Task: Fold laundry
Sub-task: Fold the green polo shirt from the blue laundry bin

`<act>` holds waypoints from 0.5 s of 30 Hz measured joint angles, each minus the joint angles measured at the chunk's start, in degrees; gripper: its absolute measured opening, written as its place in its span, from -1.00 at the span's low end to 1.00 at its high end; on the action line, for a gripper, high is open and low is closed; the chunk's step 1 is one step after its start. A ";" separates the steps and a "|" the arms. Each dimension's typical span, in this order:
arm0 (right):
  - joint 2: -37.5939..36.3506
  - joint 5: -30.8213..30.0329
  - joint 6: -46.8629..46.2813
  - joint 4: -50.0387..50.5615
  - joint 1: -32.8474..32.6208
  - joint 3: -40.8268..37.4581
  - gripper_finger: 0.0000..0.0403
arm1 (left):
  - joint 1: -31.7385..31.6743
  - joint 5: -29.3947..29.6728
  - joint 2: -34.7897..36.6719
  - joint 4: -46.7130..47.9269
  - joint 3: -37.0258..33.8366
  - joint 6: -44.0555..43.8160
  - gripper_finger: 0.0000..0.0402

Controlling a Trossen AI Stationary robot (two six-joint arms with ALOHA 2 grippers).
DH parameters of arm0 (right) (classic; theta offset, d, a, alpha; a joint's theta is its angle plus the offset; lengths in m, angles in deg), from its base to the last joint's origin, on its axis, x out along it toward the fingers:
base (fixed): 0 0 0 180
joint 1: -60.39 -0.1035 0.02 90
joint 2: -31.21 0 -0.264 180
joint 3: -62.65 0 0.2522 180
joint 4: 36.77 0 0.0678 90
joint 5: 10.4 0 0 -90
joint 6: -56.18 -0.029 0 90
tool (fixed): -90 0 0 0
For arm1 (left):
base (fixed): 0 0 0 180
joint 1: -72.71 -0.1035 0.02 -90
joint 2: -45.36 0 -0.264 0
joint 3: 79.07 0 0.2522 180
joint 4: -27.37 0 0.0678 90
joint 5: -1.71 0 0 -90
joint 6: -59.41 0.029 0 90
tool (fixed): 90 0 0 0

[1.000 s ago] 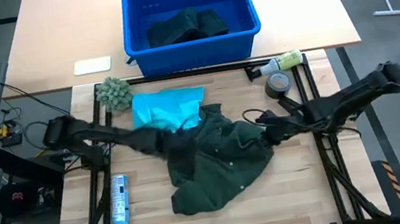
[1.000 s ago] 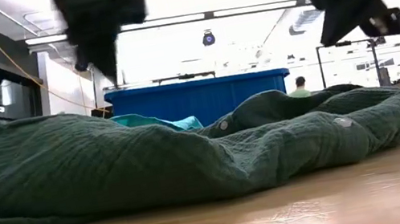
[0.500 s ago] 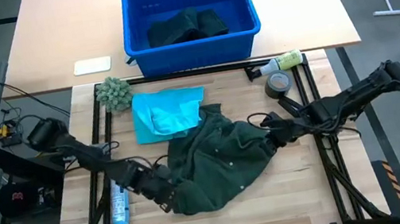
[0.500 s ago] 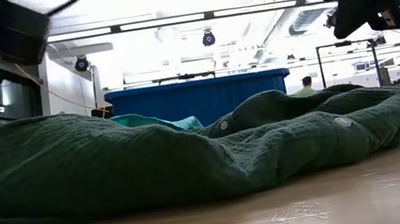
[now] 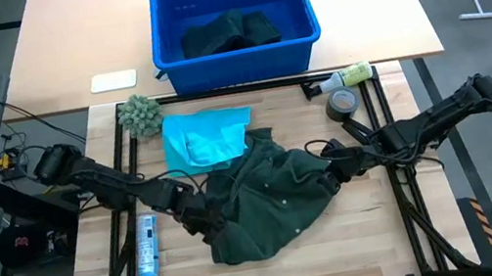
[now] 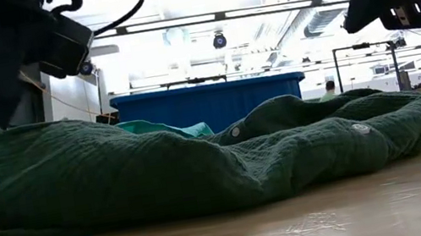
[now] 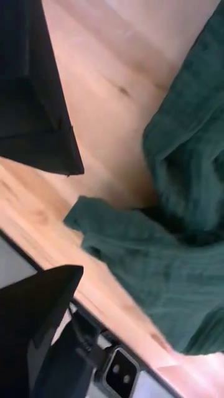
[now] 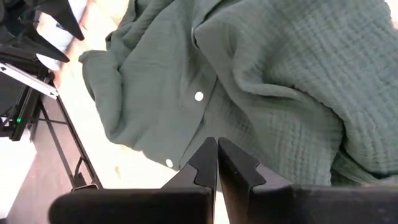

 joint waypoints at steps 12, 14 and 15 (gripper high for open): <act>0.00 -0.13 0.01 -0.01 0.04 0.00 -1.00 | 0.13 -2.21 -6.06 -9.66 0.01 -0.30 0.28; 0.00 -0.13 -0.20 0.00 0.04 0.02 -1.00 | 0.11 -2.81 -7.28 -10.16 0.02 -1.41 0.26; 0.00 -0.13 -0.60 -0.02 0.04 0.00 -1.00 | 0.11 -3.61 -7.91 -9.88 0.02 -2.27 0.22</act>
